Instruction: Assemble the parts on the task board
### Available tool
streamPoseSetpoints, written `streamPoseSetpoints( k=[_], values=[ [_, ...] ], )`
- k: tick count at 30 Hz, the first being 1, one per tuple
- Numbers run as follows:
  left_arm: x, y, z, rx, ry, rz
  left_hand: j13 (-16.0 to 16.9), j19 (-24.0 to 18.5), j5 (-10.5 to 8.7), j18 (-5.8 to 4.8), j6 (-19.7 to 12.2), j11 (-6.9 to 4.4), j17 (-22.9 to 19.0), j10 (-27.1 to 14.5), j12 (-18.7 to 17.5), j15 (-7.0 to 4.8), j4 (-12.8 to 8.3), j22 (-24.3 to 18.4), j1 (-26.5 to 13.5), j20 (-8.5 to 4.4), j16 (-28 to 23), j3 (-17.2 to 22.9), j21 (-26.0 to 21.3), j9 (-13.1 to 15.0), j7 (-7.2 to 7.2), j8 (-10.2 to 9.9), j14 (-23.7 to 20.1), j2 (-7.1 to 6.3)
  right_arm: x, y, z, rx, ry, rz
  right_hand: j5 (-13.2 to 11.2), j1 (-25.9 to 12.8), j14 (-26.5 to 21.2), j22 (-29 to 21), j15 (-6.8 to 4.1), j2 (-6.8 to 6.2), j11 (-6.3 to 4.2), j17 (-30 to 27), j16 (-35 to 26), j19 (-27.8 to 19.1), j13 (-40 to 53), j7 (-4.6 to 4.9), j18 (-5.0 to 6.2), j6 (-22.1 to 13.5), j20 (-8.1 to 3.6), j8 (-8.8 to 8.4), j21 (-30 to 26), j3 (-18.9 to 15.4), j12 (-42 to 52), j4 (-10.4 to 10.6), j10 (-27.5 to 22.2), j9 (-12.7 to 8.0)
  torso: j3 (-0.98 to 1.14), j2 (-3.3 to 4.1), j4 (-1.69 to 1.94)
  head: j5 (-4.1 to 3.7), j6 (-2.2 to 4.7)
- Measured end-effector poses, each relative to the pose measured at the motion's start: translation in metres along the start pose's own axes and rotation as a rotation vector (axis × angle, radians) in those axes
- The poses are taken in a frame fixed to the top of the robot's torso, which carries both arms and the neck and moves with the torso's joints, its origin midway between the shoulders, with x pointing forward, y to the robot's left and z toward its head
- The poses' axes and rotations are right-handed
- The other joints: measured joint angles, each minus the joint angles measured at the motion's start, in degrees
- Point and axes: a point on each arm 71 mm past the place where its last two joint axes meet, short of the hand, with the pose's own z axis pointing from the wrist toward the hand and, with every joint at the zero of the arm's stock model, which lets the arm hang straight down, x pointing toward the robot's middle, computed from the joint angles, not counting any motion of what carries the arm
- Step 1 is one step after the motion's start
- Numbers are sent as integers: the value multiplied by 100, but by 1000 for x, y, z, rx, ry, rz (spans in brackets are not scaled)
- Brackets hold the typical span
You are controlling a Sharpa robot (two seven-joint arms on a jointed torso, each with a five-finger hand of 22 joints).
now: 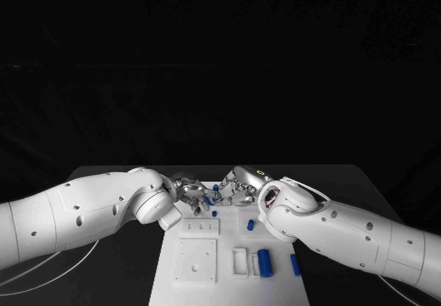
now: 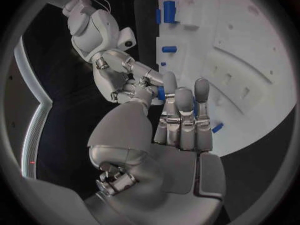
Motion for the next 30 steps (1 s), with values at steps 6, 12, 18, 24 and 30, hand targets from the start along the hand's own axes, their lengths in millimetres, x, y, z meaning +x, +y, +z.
streamPoseSetpoints(
  k=[6,12,18,24,30],
  values=[
    [-1,1,0,-4,-8,20,0,64,-34,0,78,-3,46,38,-100,-41,-170,22,-59,-64,21,101,23,-419,42,-32,61,-29,-4,-13,-9,12,-25,10,188,52,-19,0,19,-8,4,-55,-28,-2,-198,35,-1,-98,2,0,-115,-132,-35,53,-107,-6,0,1,1,24,7],
    [-3,2,0,-13,-24,61,22,125,-45,0,139,-13,81,70,-133,-62,-207,32,-34,-82,21,80,23,-832,24,-35,162,-84,-12,-35,-27,34,-38,16,349,90,-40,0,40,30,-5,-124,-84,-2,-466,20,-3,-83,2,0,-316,-154,-222,31,-222,-6,1,4,-1,52,-4],
    [-6,4,-1,-31,-57,144,103,260,-32,-2,165,-27,132,75,54,-82,-261,50,-47,-130,21,70,65,-1061,18,-35,329,-104,-29,-63,-47,73,-63,44,466,90,-40,0,40,30,-15,-146,-88,-2,-601,7,-3,-9,2,0,-359,-154,-245,-3,-229,-6,2,-2,-13,70,-36],
    [-6,5,-1,-66,-101,255,157,521,-29,-2,213,-58,168,106,357,-128,-266,45,-84,-182,-18,75,25,-1124,-28,-36,597,-141,-49,-78,-53,107,-114,147,801,52,-40,-1,40,144,-37,-221,-162,-2,-796,10,-4,-6,2,0,-517,-238,-345,-34,-251,-5,19,-32,-50,63,-97],
    [2,4,3,-97,-127,359,160,706,-29,-3,263,-62,334,102,631,-153,-267,192,-97,-233,-18,75,-184,-1148,-63,-50,666,-154,-70,-97,-54,151,-187,259,897,81,-40,0,40,175,-26,-247,-162,-2,-901,10,-4,-7,2,0,-574,-304,-367,-86,-280,-5,41,-77,-70,95,-230]
  ],
)
